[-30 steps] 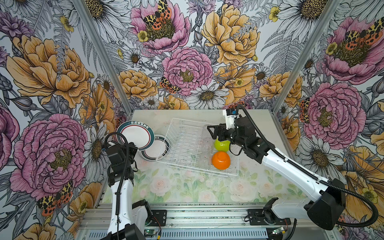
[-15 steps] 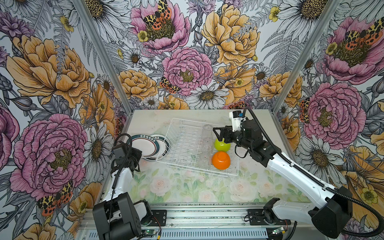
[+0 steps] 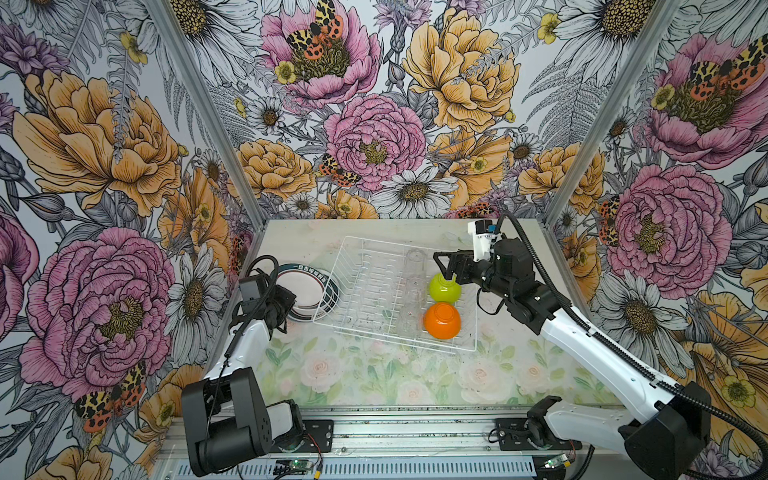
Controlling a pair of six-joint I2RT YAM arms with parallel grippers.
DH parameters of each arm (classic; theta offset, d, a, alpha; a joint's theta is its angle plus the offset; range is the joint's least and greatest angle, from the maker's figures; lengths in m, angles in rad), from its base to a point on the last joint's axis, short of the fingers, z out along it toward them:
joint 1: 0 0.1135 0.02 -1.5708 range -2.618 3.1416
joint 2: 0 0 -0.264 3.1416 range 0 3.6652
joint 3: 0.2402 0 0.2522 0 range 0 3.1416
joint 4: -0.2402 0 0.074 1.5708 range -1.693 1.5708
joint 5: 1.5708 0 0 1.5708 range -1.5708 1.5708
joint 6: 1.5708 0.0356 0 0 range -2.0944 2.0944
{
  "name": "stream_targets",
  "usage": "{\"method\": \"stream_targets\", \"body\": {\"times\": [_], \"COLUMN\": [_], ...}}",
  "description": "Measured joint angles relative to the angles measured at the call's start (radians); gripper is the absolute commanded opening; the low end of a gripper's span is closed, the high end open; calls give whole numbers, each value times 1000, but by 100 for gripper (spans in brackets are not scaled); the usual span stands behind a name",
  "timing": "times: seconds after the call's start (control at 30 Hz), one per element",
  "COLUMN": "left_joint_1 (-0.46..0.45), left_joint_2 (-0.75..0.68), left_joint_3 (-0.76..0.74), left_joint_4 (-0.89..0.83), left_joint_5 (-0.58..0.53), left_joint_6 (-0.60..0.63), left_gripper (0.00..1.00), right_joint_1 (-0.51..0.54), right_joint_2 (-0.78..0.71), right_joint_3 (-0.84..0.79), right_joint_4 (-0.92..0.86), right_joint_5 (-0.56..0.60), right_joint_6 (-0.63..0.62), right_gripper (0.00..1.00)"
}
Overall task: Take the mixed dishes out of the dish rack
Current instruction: 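Lower the plate onto the plate stack and open the left gripper, then raise the left gripper while the right gripper moves over the lime-green bowl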
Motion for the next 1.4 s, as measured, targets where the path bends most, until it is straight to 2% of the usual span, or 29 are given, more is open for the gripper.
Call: {"method": "stream_targets", "body": {"times": [0.07, 0.1, 0.17, 0.33, 0.73, 0.97, 1.17, 1.4], "left_joint_1": [-6, -10, -17, -31, -71, -104, -119, -143], "left_joint_2": [5, 7, 11, 13, 18, 106, 162, 146], "left_joint_3": [2, 2, 9, 28, 121, 176, 220, 279], "left_joint_4": [-3, -6, -17, -71, -235, -322, -416, -492], "left_joint_5": [0, 2, 6, 8, 3, 24, 34, 0], "left_joint_6": [6, 8, 25, 47, 125, 196, 267, 323], "left_gripper": [13, 22, 53, 99, 99, 99, 99, 99], "right_joint_1": [-6, -6, -6, -11, -13, -18, -26, -32], "right_joint_2": [-2, -3, -3, -7, -7, -7, -26, -46], "right_joint_3": [0, 0, -1, -14, -28, -35, -50, -51], "right_joint_4": [0, 0, 0, 0, -11, -60, -110, -161], "right_joint_5": [-6, -8, -10, -10, -10, -6, 33, 89], "right_joint_6": [3, 4, 8, 17, -2, -40, -74, -117], "right_gripper": [85, 85, 85, 85, 85, 85, 85, 86]}}
